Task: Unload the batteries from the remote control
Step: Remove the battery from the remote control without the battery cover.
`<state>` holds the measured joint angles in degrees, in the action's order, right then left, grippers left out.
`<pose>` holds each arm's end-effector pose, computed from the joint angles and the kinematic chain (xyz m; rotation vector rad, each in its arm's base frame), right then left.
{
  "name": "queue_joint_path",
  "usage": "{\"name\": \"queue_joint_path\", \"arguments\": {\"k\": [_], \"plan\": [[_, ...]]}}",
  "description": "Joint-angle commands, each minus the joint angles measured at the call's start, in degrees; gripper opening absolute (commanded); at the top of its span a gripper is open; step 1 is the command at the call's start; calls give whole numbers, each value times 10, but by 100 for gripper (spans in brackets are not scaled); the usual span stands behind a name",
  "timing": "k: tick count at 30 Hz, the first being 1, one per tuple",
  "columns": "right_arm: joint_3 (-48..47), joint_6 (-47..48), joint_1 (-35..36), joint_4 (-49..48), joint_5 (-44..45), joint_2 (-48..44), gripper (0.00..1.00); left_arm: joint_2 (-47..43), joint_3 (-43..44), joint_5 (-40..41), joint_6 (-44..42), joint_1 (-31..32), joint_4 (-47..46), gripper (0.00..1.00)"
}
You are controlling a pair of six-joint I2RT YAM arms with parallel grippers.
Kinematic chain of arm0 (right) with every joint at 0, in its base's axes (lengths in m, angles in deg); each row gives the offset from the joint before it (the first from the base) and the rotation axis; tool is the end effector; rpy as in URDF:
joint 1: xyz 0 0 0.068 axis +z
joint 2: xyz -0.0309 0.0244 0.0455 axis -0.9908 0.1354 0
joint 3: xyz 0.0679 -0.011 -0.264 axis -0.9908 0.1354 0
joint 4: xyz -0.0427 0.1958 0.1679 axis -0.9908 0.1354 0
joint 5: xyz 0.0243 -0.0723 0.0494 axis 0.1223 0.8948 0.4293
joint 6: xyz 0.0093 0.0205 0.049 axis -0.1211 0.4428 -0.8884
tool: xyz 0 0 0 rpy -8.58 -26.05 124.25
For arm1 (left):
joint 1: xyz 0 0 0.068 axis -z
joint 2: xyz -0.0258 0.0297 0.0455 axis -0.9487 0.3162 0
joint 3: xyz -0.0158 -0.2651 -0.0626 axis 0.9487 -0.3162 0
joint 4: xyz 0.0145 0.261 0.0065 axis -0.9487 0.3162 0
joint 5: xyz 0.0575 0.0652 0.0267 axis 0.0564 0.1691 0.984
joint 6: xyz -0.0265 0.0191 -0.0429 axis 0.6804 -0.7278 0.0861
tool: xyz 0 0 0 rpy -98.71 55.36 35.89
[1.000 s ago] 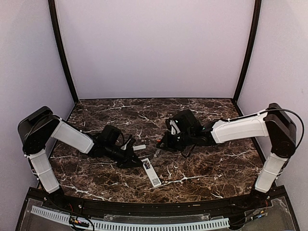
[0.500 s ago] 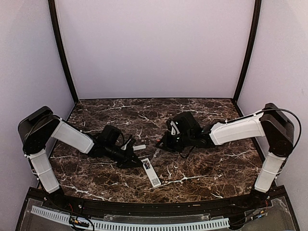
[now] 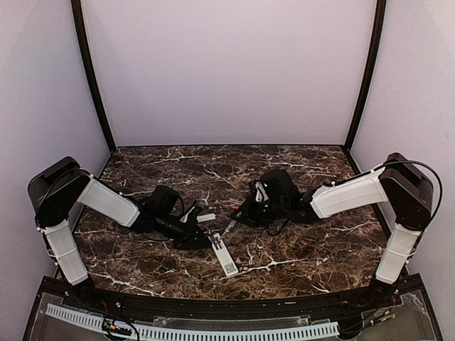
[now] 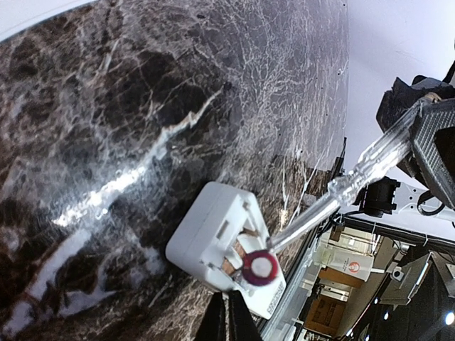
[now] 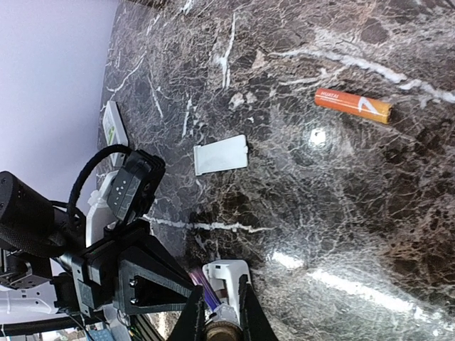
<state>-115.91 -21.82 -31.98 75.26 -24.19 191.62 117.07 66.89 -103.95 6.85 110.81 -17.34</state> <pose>0.2315 0.2917 0.1677 0.0469 2.5072 1.2280 0.2329 -0.2217 0.1125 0.1950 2.6680 -1.5397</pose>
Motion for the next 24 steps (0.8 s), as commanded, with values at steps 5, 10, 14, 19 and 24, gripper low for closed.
{"name": "queue_joint_path", "arguments": {"k": [5, 10, 14, 19, 24], "plan": [[12, -26, 4, -66, -35, 4, 0, 17, 2, 19, -1, 9, 13, 4], [14, -26, 4, -64, -31, 1, 0, 15, 0, 20, 0, 10, 11, 4], [15, -21, 4, -60, -24, -7, 0, -1, -8, 30, 1, 9, 0, 5], [10, 9, 4, -33, -3, -39, 0, -52, -10, 52, -18, 1, 10, 13], [-1, 60, 2, 23, 43, -93, 0, -138, 2, 88, -59, -32, 70, 25]]}}
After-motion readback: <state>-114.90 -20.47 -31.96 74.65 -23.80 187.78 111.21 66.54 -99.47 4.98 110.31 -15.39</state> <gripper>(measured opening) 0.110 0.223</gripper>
